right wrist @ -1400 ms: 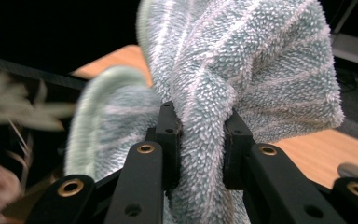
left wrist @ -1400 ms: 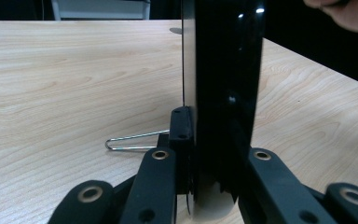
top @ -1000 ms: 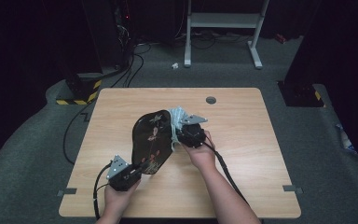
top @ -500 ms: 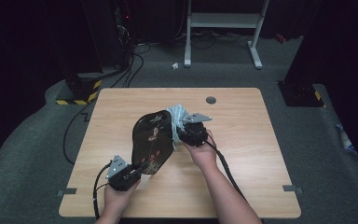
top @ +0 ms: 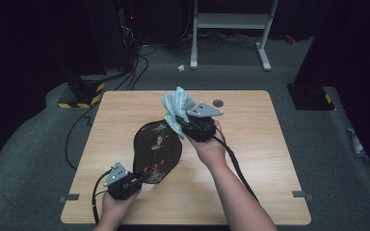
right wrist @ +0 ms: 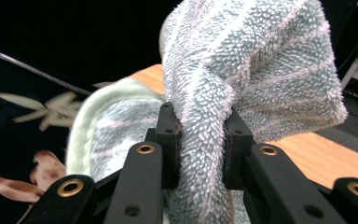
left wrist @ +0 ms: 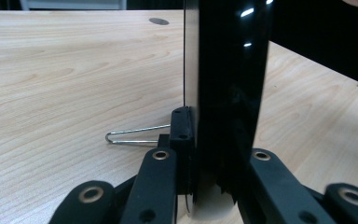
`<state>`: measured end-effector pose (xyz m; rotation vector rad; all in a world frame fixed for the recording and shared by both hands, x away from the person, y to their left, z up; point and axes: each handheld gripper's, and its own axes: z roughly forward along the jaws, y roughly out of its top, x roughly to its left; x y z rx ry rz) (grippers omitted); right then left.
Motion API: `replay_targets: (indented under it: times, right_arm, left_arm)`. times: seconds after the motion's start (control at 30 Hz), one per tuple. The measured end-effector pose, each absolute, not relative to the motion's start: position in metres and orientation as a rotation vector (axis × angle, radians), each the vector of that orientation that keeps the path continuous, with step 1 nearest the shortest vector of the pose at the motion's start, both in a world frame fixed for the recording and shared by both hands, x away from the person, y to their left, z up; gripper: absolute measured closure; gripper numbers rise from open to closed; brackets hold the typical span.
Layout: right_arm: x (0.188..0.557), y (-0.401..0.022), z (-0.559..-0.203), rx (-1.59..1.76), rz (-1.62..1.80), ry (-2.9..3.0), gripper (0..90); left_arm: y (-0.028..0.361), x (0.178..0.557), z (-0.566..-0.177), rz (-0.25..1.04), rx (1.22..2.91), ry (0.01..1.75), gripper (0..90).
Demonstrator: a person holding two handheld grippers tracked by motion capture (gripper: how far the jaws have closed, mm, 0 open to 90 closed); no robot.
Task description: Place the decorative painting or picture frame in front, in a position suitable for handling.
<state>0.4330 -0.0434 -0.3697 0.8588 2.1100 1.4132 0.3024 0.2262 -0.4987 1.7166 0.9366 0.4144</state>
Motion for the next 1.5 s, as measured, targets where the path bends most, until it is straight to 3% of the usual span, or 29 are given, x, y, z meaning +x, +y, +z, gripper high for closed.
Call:
replay_targets:
  times: [0.3, 0.67, 0.93, 1.5]
  right_arm:
    - [0.436, -0.052, -0.383, 0.900, 1.412, 2.144, 73.2]
    - [0.421, -0.058, -0.459, 0.960, 1.266, 2.279, 73.6]
    - [0.420, -0.064, -0.490, 0.990, 1.175, 2.358, 73.6]
    - [0.413, -0.062, -0.401, 0.811, 1.321, 2.183, 73.6]
  left_arm:
    - [0.230, 0.303, -0.497, 0.400, 1.744, 0.899, 80.1]
    - [0.233, 0.303, -0.498, 0.393, 1.744, 0.886, 80.1]
    - [0.233, 0.303, -0.498, 0.388, 1.743, 0.885, 80.2]
    - [0.235, 0.304, -0.498, 0.390, 1.752, 0.881, 80.1]
